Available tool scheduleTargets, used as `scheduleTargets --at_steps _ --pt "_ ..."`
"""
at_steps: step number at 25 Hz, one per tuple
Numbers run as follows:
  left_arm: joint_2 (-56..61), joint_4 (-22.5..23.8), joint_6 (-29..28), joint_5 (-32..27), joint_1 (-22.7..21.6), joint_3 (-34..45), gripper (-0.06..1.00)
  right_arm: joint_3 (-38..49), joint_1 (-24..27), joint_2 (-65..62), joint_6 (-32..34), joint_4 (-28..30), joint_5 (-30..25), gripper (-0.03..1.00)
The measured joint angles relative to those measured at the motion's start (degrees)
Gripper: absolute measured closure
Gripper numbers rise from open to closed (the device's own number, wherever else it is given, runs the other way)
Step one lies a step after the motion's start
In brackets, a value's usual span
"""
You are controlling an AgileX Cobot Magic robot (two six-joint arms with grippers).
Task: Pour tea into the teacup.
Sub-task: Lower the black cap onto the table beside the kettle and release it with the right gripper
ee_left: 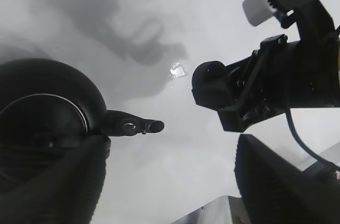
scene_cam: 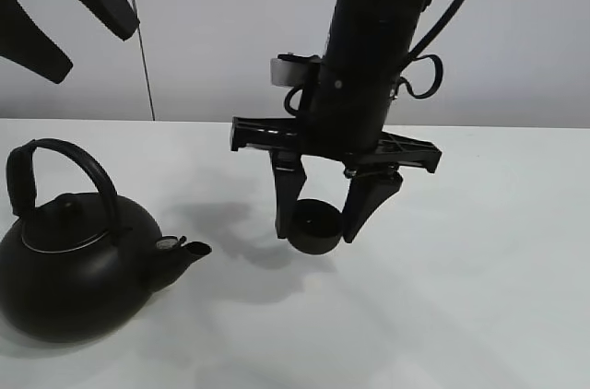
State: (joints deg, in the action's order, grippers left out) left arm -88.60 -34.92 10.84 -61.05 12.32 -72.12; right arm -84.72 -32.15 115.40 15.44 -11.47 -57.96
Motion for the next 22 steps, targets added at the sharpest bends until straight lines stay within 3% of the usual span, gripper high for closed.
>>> scheduleTargets --at_steps 5,11,22 --pt "0.0 0.0 0.0 0.0 0.0 0.0 0.44 0.0 -3.3 0.3 -0.5 -0.2 2.1 0.57" --pt "0.0 0.0 0.0 0.0 0.0 0.0 0.44 -1.5 -3.5 3.3 -0.5 -1.2 2.7 0.57" --pt "0.0 0.0 0.0 0.0 0.0 0.0 0.44 -11.2 -3.5 12.2 0.7 -1.0 -0.4 0.57"
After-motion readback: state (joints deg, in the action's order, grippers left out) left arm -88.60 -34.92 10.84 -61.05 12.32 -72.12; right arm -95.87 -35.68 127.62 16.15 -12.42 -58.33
